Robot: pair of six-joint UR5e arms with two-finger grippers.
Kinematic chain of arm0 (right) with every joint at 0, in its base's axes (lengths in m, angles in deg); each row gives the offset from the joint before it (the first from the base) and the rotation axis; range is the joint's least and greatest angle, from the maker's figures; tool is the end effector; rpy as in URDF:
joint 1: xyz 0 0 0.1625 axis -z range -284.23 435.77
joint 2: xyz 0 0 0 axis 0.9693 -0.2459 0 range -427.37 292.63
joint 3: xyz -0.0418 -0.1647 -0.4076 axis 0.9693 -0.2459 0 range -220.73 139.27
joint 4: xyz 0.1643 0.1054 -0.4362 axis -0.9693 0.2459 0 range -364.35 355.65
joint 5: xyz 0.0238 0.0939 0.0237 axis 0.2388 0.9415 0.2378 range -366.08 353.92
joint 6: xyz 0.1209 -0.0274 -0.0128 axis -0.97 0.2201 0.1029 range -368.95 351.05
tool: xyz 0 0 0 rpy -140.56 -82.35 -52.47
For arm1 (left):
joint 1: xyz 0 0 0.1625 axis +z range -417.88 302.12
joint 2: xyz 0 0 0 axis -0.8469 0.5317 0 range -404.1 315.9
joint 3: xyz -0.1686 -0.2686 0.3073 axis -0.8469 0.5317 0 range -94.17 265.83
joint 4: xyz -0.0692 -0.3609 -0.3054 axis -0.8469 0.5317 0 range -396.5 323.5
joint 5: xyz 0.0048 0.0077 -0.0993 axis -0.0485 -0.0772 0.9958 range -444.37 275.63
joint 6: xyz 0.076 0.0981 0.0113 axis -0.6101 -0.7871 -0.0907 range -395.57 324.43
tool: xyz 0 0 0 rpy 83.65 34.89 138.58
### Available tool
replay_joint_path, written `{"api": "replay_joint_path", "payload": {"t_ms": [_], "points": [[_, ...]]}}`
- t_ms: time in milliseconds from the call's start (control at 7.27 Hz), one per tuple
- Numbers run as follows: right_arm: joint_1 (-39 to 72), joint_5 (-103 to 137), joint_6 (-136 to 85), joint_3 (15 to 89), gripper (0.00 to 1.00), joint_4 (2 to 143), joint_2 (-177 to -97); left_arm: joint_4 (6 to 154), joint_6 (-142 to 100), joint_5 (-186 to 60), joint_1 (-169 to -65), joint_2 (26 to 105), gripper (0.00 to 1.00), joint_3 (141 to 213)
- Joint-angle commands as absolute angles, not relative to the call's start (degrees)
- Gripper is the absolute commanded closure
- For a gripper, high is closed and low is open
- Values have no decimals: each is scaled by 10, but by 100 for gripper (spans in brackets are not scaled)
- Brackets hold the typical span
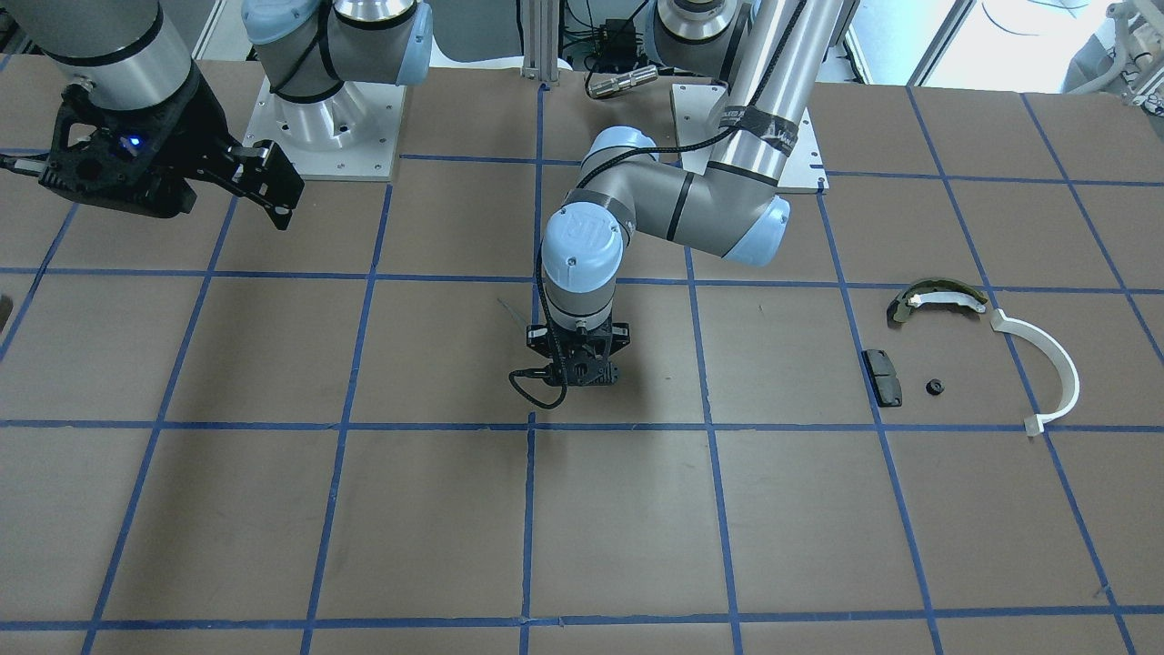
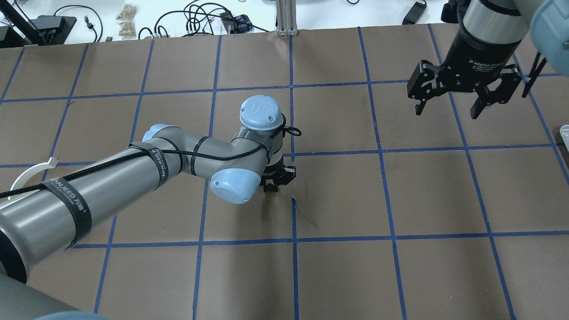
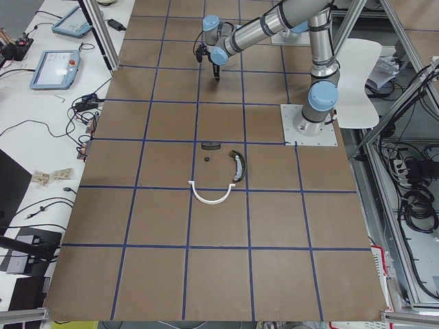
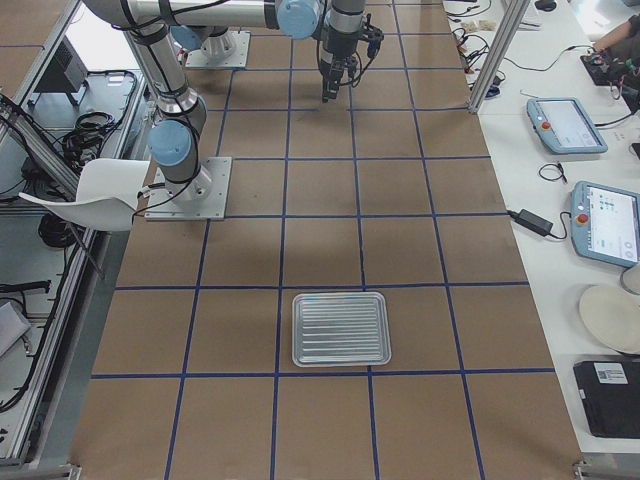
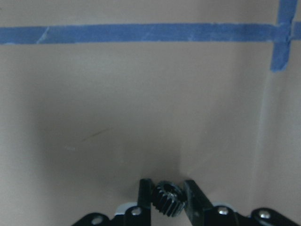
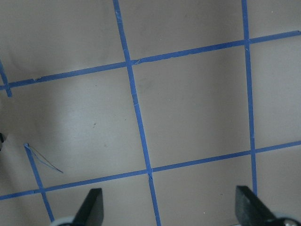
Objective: Place bearing gear from tray to pile
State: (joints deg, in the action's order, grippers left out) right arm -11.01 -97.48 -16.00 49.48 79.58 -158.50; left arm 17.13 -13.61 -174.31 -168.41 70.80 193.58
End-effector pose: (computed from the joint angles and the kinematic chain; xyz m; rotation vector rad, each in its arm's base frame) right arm 0.0998 -0.5448 0.4784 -0.2768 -3.0987 -0.1387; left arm -0.3385 -0.5234 0.1174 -0.0386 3.0985 0.1590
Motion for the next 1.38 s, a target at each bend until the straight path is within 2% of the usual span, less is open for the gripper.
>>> {"api": "replay_joint_path", "payload": {"t_ms": [0, 275, 825, 963, 1238], "points": [[-117, -961, -170, 504, 0, 789, -1592, 177, -144, -1748, -1646, 690, 100, 1934], [-118, -964, -172, 538, 0, 790, -1604, 185, -254, -1777, -1517, 675, 100, 1947], [-134, -963, -170, 545, 0, 798, -1624, 172, -587, -1828, -1210, 664, 100, 1947], [-140, -964, -169, 545, 0, 799, -1622, 167, -667, -1827, -1161, 666, 100, 1945], [-140, -968, -168, 545, 0, 806, -1619, 142, -725, -1826, -1142, 679, 100, 1938]]}}
